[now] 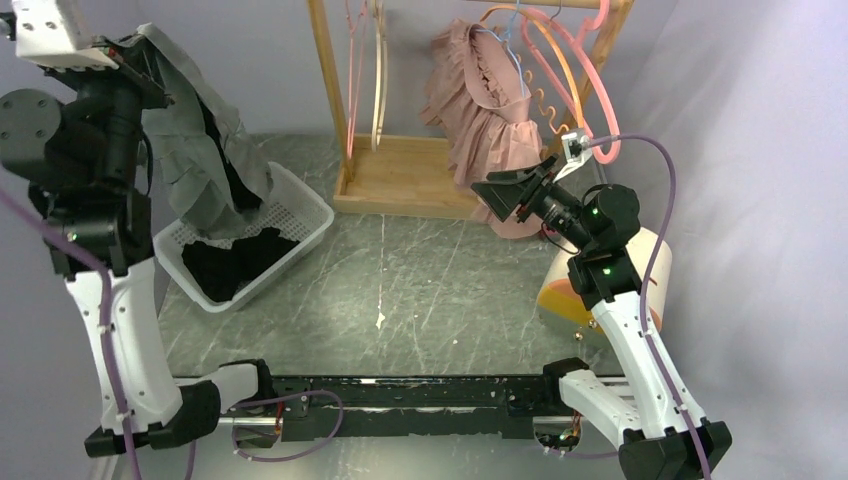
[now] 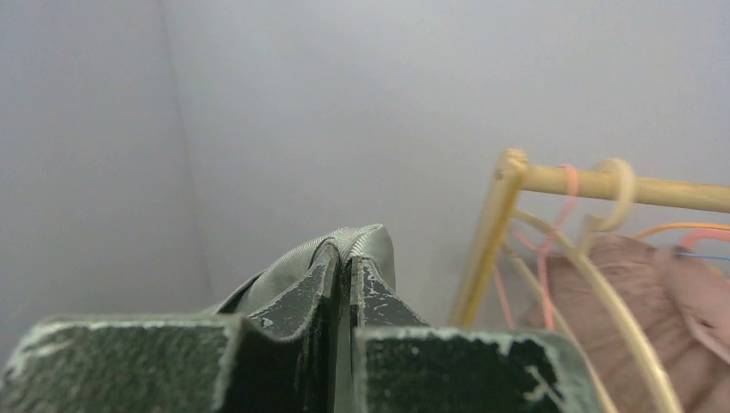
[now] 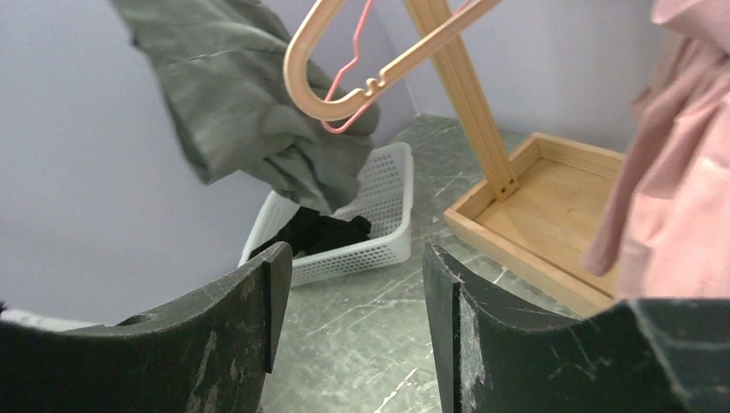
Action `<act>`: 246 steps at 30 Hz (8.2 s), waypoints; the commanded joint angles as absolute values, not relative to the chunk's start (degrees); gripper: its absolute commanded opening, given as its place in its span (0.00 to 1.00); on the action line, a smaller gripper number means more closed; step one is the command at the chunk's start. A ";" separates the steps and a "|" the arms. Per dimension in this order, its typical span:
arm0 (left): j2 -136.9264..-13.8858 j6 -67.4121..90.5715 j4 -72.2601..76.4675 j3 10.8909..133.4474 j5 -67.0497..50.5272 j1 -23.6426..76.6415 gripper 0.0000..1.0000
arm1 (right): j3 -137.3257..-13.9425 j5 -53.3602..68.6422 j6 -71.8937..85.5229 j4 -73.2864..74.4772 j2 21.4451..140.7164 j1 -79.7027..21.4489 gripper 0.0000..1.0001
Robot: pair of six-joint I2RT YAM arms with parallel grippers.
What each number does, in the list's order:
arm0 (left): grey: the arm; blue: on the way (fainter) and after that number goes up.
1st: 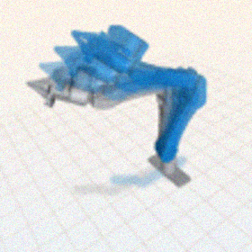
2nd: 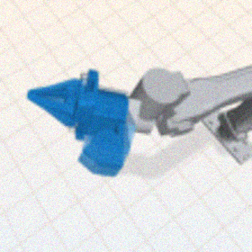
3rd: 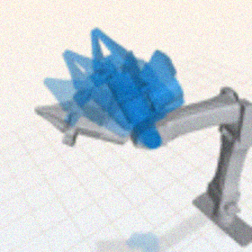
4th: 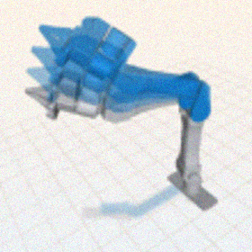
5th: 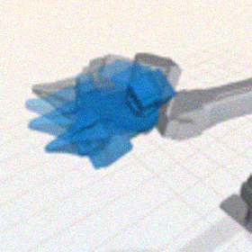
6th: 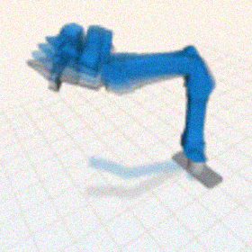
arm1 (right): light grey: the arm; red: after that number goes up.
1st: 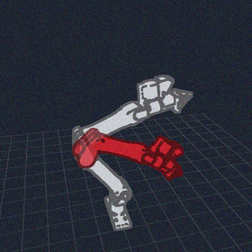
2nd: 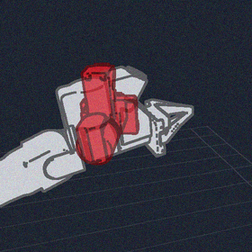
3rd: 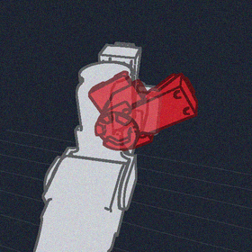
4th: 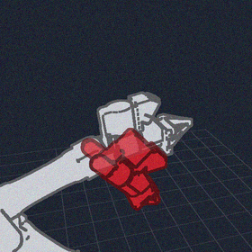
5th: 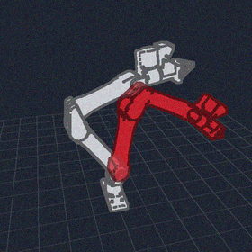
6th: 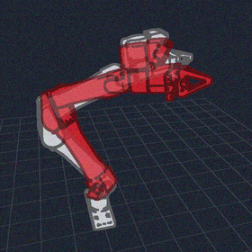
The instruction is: Place the skirt on the hanger
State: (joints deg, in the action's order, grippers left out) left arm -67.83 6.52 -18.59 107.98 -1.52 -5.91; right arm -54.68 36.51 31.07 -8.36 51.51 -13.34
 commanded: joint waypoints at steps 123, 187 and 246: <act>-62.05 26.71 -33.15 51.14 -16.14 18.87 0.65 | -67.90 -19.23 35.16 18.60 86.89 -38.98 0.00; -53.03 34.88 -42.03 52.66 19.42 36.13 0.07 | -67.57 -11.69 28.36 24.42 76.53 -35.68 0.00; -60.67 28.46 -42.08 51.33 -7.30 24.30 0.07 | -60.64 -2.11 25.30 26.71 74.81 -31.99 0.04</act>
State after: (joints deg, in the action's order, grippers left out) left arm -60.88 30.72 -39.86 48.16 -10.52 25.04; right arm -59.48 -6.37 27.11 29.34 76.86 -32.58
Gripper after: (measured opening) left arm 0.125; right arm 0.075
